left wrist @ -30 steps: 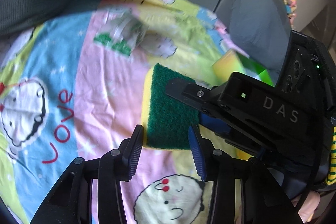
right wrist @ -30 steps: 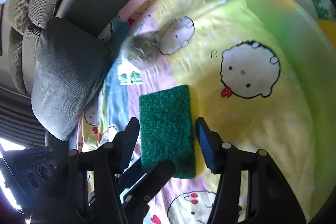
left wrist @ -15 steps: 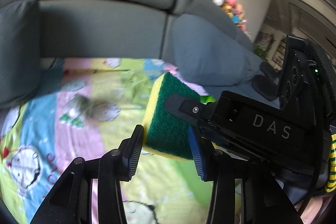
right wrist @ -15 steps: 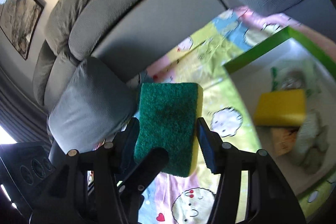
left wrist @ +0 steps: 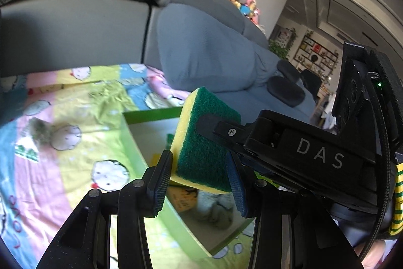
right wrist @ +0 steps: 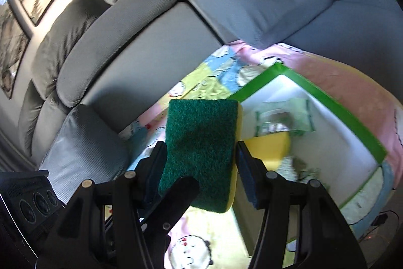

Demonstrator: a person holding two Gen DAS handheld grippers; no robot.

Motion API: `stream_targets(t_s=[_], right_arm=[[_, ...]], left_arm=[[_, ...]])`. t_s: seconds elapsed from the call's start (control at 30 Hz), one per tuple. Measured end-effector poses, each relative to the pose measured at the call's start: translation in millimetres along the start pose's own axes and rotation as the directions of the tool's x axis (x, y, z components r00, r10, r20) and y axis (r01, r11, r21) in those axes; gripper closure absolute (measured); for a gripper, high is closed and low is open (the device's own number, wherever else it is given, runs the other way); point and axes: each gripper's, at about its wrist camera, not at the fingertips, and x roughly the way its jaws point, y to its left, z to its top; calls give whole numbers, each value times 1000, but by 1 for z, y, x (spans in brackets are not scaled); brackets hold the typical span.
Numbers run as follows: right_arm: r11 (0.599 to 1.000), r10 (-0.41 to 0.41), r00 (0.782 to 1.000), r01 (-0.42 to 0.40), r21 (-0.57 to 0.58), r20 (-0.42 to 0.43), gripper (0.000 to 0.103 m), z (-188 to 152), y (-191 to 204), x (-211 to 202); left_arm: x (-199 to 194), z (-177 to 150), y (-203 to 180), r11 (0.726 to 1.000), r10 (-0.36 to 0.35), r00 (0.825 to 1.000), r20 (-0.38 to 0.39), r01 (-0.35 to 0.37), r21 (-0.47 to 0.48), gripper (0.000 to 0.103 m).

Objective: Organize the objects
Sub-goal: 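Carry the scouring pad into the green-rimmed box and open the right gripper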

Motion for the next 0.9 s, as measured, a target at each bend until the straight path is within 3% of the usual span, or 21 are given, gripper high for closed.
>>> stream_targets(t_s=[0.47,0.9], right_arm=[[990,-134,991,134,38,-15,48,9,-39,-2],[958,-283,958,285,34,-48,46,10,-58,6]], left_arm=[[39,-15,-14,993,-110,990,-88,105,-59,58],[67,-29,-13,975,-193,963,-188,166,-150,58]])
